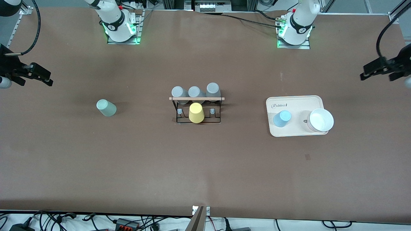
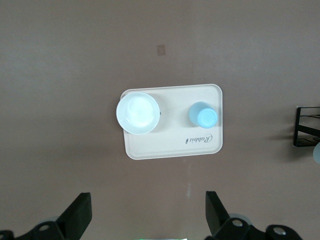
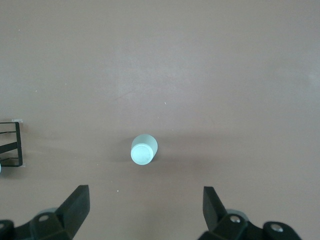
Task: Hang scattered cups on rack with three cups
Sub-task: 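Move the left gripper toward the light blue cup on the white tray, then lower the left gripper and grasp the light blue cup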
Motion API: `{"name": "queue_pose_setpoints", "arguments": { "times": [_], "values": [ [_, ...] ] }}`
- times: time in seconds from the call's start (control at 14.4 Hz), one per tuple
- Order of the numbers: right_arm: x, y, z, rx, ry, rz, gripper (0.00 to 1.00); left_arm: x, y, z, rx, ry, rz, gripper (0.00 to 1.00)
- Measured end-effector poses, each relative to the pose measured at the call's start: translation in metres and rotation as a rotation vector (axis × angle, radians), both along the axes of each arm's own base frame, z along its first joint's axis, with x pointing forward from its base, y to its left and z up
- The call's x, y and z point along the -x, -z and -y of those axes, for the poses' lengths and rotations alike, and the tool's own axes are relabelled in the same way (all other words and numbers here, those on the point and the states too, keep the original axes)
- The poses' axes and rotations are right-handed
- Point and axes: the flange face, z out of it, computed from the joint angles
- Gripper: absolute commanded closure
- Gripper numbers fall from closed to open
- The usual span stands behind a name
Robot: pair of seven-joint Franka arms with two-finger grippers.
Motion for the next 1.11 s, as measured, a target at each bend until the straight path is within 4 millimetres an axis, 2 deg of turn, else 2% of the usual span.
{"name": "queue_pose_setpoints", "arguments": {
  "times": [0.28, 0.62, 0.9, 1.11],
  "values": [
    [0.000, 0.001, -0.004, 0.000, -0.008, -0.006, 0.00, -0.021, 0.049, 0.017, 0.028, 0.002, -0.090, 0.00],
    [-0.001, 0.005, -0.004, 0.000, -0.008, -0.015, 0.00, -0.051, 0.144, 0.062, 0.016, -0.064, -0.149, 0.00],
    [-0.001, 0.006, -0.005, 0.000, -0.009, -0.020, 0.00, -0.047, 0.218, 0.082, 0.005, -0.149, -0.109, 0.00],
    [0.003, 0.009, -0.005, -0.002, -0.009, -0.055, 0.00, -0.034, 0.266, 0.113, 0.001, -0.176, -0.051, 0.00]
  ]
}}
